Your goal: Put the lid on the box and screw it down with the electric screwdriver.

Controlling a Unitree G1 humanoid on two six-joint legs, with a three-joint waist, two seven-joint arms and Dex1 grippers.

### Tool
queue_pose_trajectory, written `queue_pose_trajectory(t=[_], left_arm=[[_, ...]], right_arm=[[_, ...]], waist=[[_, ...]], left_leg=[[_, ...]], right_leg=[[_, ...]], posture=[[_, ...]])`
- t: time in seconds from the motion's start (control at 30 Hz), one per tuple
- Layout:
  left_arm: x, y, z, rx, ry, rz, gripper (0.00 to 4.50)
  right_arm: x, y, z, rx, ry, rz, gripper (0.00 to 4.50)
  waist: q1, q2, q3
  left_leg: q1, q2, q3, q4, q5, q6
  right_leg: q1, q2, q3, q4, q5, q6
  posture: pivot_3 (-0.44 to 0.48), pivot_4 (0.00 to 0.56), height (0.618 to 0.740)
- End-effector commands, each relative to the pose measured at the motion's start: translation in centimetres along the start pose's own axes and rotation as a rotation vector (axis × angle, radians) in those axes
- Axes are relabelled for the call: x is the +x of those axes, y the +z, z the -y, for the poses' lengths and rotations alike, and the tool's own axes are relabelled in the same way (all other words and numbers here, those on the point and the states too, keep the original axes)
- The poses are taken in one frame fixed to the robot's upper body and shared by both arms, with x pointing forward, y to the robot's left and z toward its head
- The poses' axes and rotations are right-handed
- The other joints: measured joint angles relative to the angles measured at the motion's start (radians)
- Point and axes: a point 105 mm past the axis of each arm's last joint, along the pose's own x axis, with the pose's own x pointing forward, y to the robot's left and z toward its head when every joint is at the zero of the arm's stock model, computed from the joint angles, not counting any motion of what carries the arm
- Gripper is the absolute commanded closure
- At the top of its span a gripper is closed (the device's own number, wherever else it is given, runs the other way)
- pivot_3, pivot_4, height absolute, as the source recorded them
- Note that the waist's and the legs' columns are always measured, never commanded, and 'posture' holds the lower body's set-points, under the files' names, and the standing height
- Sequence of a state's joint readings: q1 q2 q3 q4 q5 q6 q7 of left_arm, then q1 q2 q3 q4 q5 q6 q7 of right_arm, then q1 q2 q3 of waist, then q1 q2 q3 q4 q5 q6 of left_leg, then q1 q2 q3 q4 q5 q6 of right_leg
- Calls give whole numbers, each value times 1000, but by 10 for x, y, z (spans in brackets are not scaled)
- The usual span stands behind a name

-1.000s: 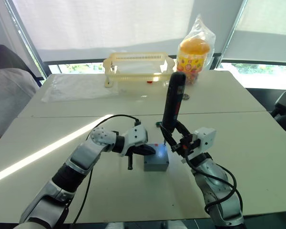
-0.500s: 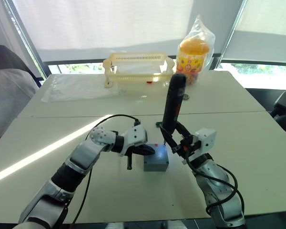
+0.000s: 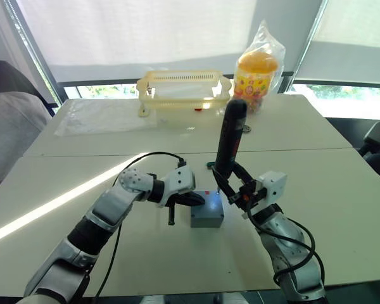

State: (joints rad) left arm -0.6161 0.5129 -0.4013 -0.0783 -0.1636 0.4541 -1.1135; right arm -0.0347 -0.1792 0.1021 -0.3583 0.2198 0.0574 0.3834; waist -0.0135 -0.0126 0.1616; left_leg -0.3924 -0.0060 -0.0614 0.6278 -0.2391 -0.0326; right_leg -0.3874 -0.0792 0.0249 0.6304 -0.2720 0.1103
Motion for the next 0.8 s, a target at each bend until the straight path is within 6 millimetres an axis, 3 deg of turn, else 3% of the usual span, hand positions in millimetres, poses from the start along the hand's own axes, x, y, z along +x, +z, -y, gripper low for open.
queue_pose_trajectory(t=[0.03,0.5,0.8], left_arm=[[-1,-12,2,-15,-5,-56,4500],[0,-12,2,-15,-6,-57,4500],[3,-12,2,-11,-11,-57,4500]], right_arm=[[-17,-45,0,43,-6,-191,2743],[-18,-46,2,31,-9,-192,2743],[-10,-24,11,-17,-27,-128,2743]], waist=[[0,0,0],[0,-1,-1],[1,0,-1]], left_leg=[[0,0,0,0,0,0],[0,0,0,0,0,0],[0,0,0,0,0,0]], right_leg=[[0,0,0,0,0,0],[0,0,0,0,0,0],[0,0,0,0,0,0]], posture=[[0,150,740],[0,150,740],[0,150,740]])
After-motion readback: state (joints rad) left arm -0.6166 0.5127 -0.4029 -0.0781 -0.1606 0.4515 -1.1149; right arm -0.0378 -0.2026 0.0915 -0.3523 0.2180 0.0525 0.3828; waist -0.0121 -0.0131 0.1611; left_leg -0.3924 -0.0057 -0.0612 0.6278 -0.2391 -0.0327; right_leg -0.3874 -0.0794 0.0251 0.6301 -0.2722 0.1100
